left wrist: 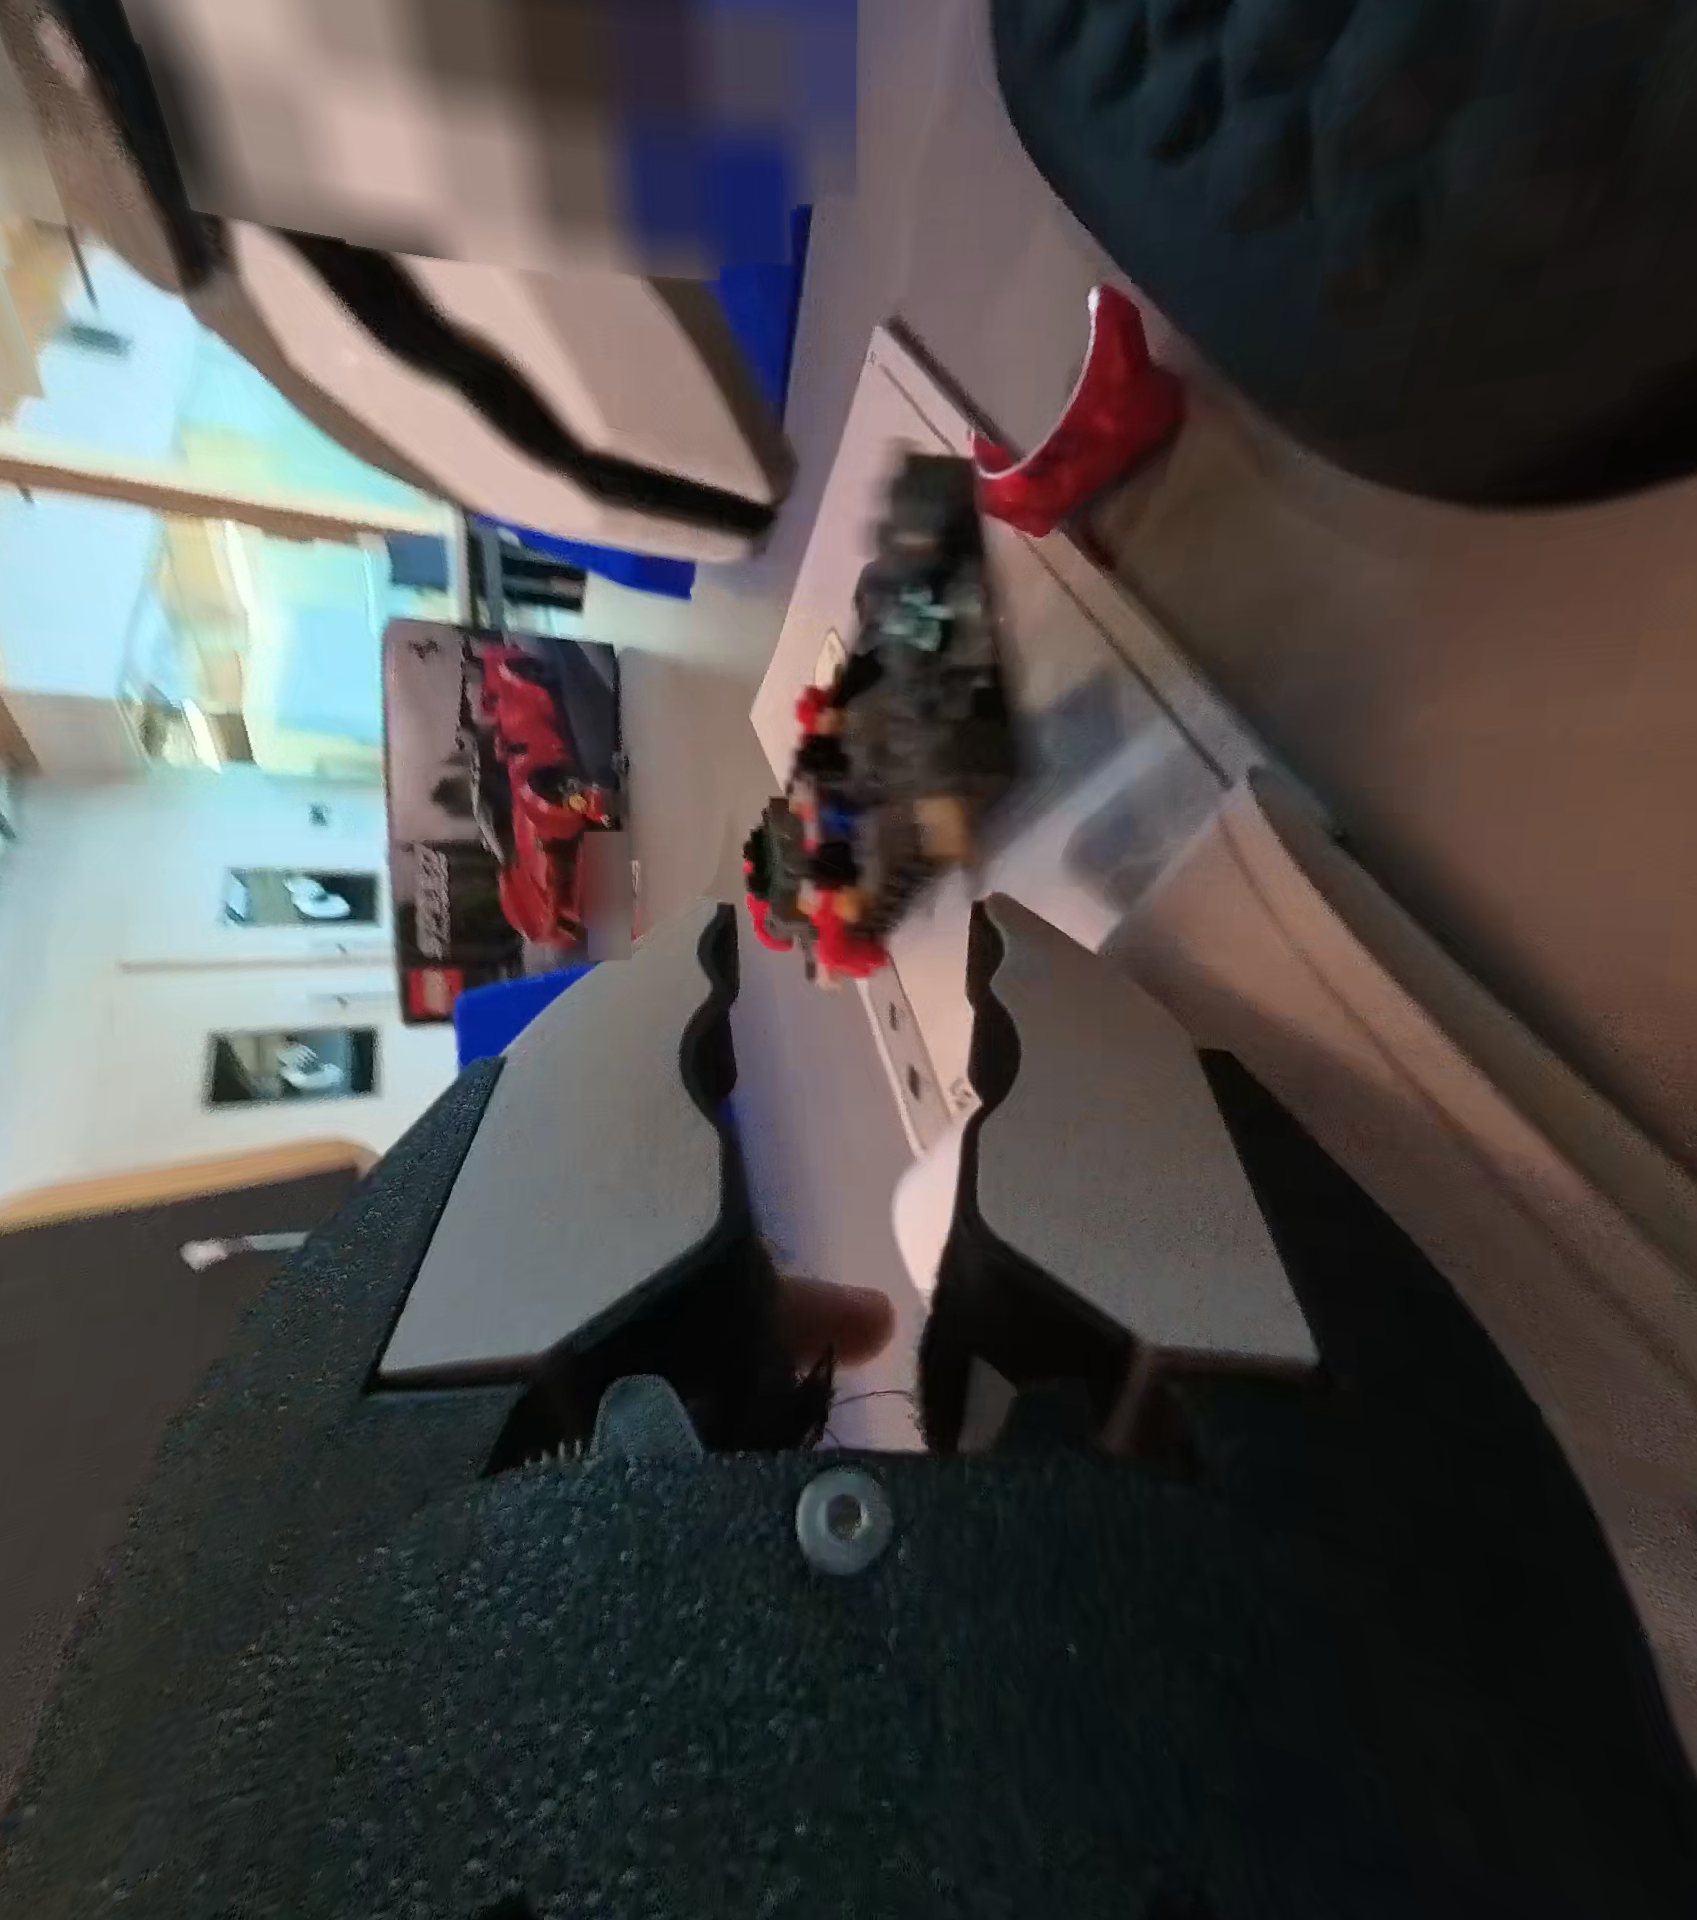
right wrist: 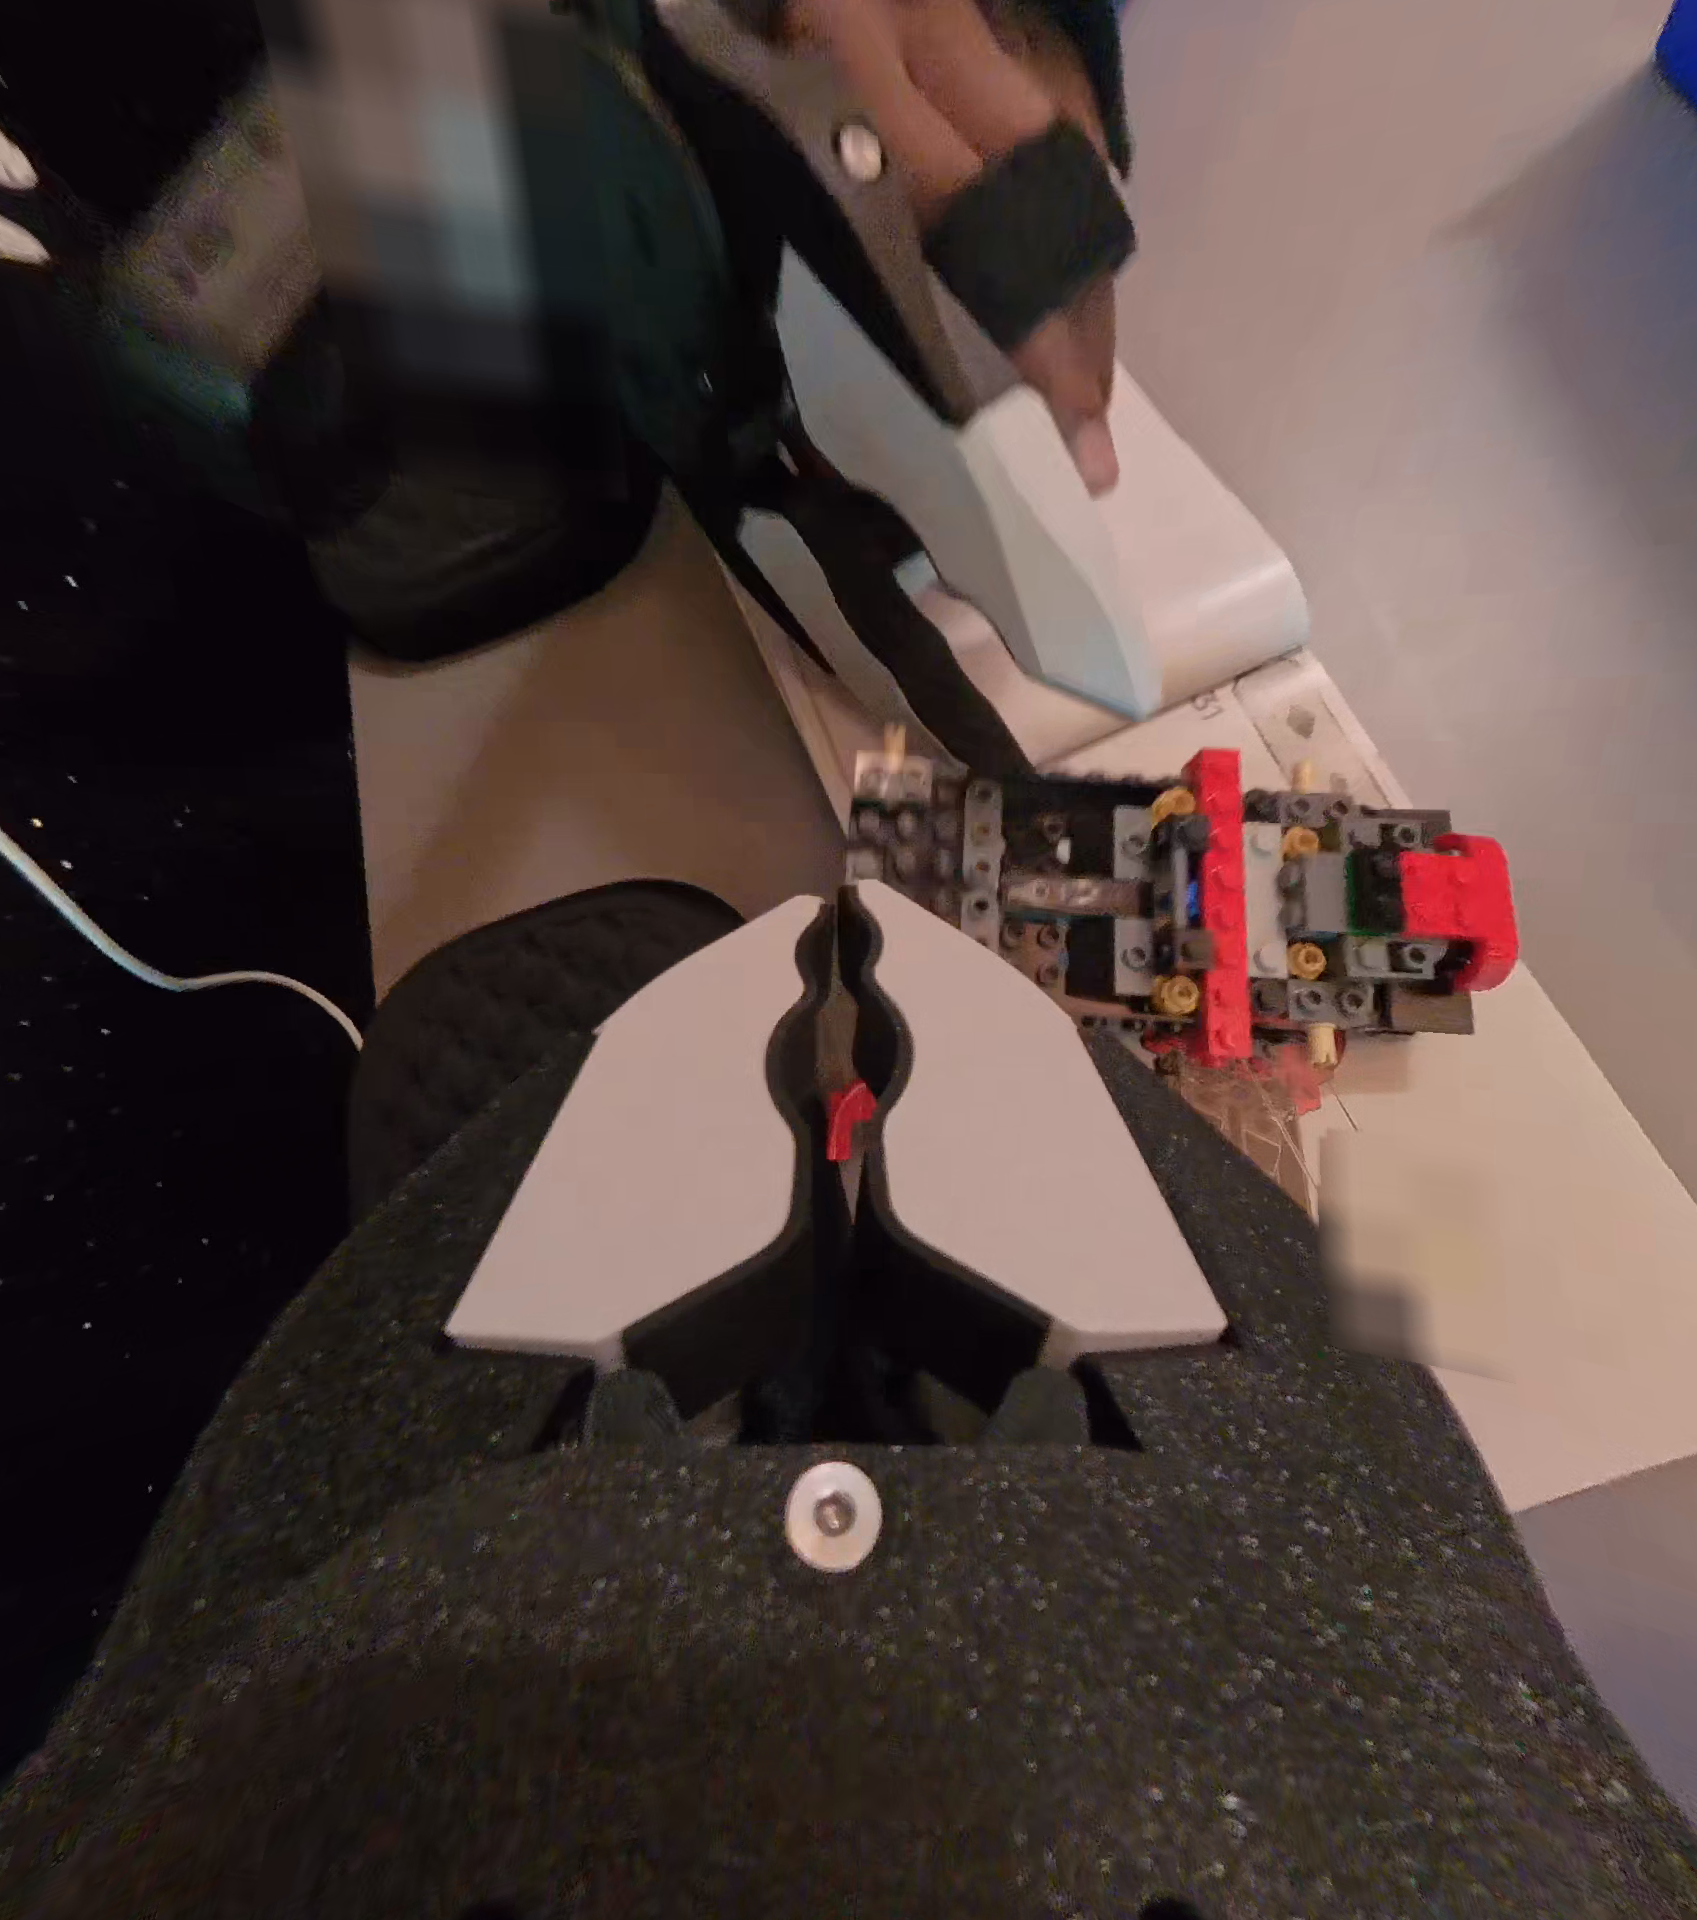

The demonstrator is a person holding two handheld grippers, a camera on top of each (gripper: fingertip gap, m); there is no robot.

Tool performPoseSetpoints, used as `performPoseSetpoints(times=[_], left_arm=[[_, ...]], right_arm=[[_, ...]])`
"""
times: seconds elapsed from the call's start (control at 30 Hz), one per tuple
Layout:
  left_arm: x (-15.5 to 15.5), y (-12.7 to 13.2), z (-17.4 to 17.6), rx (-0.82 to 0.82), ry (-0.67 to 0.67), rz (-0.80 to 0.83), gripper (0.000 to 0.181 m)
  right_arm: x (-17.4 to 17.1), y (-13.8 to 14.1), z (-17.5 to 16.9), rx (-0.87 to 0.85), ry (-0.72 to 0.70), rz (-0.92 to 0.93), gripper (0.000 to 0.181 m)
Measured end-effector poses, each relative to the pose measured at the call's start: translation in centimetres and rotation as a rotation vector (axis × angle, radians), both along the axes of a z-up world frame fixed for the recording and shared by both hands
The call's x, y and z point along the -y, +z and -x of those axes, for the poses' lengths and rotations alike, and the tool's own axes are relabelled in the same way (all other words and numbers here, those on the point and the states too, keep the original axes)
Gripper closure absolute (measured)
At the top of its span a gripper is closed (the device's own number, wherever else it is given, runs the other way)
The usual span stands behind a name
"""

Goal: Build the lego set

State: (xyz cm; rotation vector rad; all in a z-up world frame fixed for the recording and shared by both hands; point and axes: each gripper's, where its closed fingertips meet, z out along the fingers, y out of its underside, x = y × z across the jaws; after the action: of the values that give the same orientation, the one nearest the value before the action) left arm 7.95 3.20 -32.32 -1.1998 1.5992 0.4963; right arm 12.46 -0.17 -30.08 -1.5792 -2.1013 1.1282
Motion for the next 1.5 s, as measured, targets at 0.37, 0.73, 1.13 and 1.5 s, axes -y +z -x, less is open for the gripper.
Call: performPoseSetpoints(times=[0.37,0.73,1.13,1.5], left_arm=[[-2.0,-1.7,-0.6,-0.111,-0.139,-0.026,0.152],[-2.2,-2.0,-1.6,-0.116,-0.165,-0.012,0.152],[-1.7,-1.6,-1.8,-0.068,-0.182,-0.028,0.147],[-1.9,-1.8,-1.8,-0.221,-0.219,-0.095,0.144]], right_arm=[[-4.6,-4.1,-2.5,0.182,-0.260,0.065,0.150],[-5.1,-5.8,-1.1,0.247,-0.507,0.373,0.156],[-5.7,-6.0,-0.8,0.219,-0.596,0.246,0.170],[-5.5,-6.5,-0.9,0.339,-0.519,0.247,0.172]])
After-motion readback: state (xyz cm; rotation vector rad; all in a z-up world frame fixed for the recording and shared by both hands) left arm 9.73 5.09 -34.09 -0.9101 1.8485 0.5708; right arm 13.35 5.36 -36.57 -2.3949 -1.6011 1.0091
